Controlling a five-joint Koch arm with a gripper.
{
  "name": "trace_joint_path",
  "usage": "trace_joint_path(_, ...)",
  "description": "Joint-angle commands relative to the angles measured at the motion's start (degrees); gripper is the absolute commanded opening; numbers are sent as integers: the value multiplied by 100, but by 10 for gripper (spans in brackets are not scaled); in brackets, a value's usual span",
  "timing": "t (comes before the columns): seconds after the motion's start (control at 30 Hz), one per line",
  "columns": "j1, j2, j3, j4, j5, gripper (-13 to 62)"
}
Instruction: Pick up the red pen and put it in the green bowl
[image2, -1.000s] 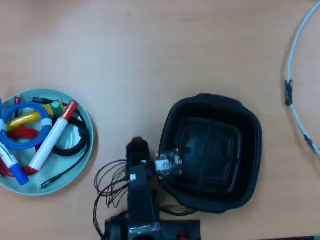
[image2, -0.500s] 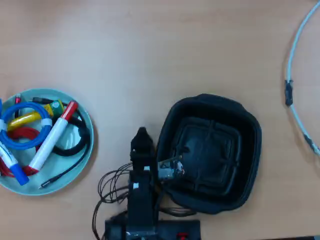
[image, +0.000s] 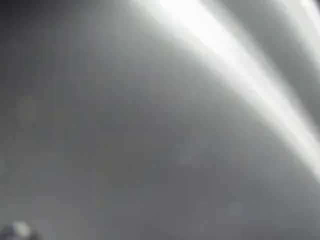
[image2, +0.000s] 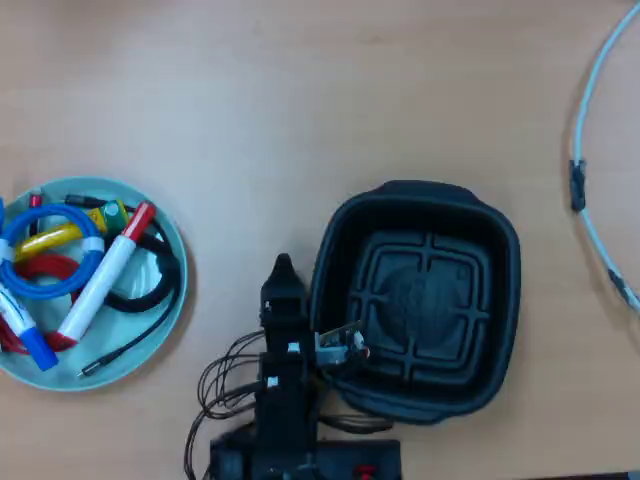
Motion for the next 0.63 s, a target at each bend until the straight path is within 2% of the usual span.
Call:
trace_joint_path(0.0, 53, 527, 185, 132, -35, 311)
trace_joint_path(0.6, -9, 492, 185, 185, -26, 312)
